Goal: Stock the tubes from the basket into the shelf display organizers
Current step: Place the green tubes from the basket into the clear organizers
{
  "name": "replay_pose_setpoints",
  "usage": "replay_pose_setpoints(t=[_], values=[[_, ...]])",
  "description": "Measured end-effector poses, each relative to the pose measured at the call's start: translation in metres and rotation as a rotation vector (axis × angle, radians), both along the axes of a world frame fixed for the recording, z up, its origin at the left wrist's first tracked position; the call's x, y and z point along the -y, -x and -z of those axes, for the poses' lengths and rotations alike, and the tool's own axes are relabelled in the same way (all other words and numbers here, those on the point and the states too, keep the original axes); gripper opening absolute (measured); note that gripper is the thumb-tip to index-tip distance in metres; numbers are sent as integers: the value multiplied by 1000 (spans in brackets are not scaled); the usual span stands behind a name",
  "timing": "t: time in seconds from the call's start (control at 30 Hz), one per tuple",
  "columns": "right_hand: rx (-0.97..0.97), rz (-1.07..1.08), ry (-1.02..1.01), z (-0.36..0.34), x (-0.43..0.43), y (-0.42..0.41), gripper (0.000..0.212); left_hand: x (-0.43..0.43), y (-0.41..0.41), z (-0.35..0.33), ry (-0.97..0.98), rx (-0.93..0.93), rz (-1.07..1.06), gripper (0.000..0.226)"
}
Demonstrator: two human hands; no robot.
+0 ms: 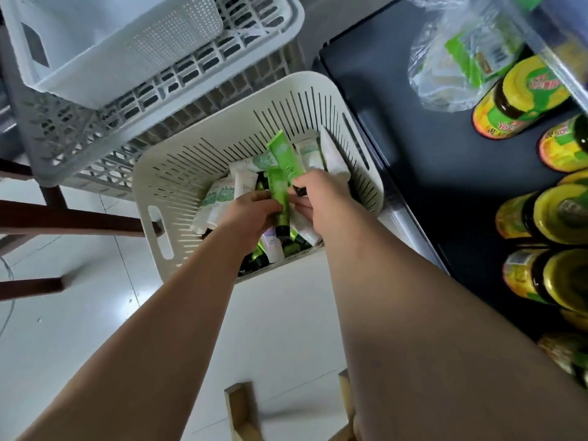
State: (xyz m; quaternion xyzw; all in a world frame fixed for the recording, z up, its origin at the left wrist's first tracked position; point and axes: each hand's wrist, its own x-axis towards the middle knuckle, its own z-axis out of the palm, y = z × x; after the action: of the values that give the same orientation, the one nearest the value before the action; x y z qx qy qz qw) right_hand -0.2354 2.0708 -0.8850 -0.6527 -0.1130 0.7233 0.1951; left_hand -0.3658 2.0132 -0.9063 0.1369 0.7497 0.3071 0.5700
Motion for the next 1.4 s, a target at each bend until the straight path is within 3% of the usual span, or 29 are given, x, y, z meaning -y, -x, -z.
replay_pose_setpoints(t=[0.13, 0.2, 0.37, 0.47, 0.57, 0.7, 0.83, 1.03, 1.2, 1.4], values=[[-124, 30, -54, -8, 13, -13, 30, 7, 10, -10, -50, 191, -223, 20], [-163, 31, -86, -12, 16, -20, 23, 11, 12, -18, -93, 243, -296, 34], [-239, -43, -208, -43, 24, -31, 20, 8, 13, -56, -271, 299, -327, 39], [-307, -42, -276, -60, 31, -37, 26, 1, 9, -87, -328, 253, -236, 10], [-338, -49, -284, -76, 39, -39, 40, -1, 3, -116, -380, 242, -154, 12], [-356, -23, -373, -109, 45, -42, 33, 1, -5, -152, -487, 261, -108, 23], [-312, 21, -507, -149, 48, -43, 24, 2, -18, -189, -611, 300, -54, 24], [-187, 40, -727, -204, 57, -61, 48, -1, -39, -244, -724, 283, 75, 25], [-103, 154, -859, -251, 69, -82, 21, 2, -63, -284, -840, 309, 177, 25], [49, 285, -1034, -313, 87, -127, 20, 6, -115, -342, -969, 406, 278, 39]])
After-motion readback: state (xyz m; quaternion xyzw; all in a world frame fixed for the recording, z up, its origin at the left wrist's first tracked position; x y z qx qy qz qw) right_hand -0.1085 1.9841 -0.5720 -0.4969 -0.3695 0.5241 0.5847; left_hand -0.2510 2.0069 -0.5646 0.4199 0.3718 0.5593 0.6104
